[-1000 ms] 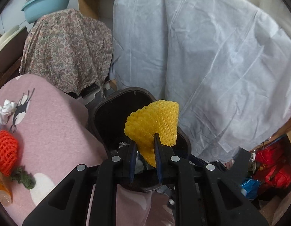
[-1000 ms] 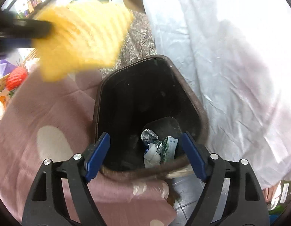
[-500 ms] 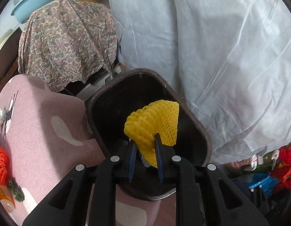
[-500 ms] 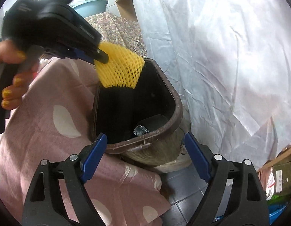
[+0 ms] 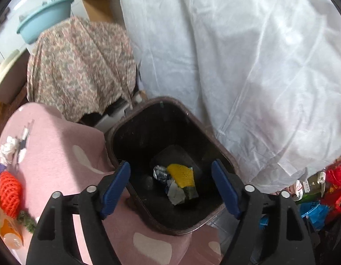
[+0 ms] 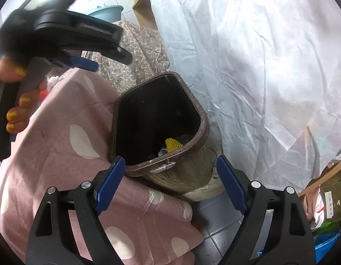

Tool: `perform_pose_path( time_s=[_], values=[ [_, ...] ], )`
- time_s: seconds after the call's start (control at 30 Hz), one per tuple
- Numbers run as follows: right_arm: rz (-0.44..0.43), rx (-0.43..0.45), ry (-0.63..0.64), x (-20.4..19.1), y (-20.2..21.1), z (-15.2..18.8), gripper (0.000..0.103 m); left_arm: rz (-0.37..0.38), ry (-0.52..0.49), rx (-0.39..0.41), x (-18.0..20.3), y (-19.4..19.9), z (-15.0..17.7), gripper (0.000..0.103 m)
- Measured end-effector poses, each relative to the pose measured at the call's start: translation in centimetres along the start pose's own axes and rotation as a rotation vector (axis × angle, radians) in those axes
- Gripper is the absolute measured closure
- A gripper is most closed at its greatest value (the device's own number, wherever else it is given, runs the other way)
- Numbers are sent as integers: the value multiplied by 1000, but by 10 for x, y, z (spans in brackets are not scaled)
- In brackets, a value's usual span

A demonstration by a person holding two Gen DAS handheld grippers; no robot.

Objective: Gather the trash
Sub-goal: 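Move both tools back over the table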

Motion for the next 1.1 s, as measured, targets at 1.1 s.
perform_pose_path(
  time_s=[1.1],
  values=[
    [-151,108,287,-177,79,-21,9,-12,258,382,-170,175,169,14]
  ],
)
Point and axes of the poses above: each gripper's, at about its wrist camera, not at the fingertips, and y roughly against the way its jaws point, x to its right, z to its underside, the point moved 9 cm from there along -y, roughly the way its jaws point, and after that the axes turned 8 degrees about -x, right-handed, at the moved point
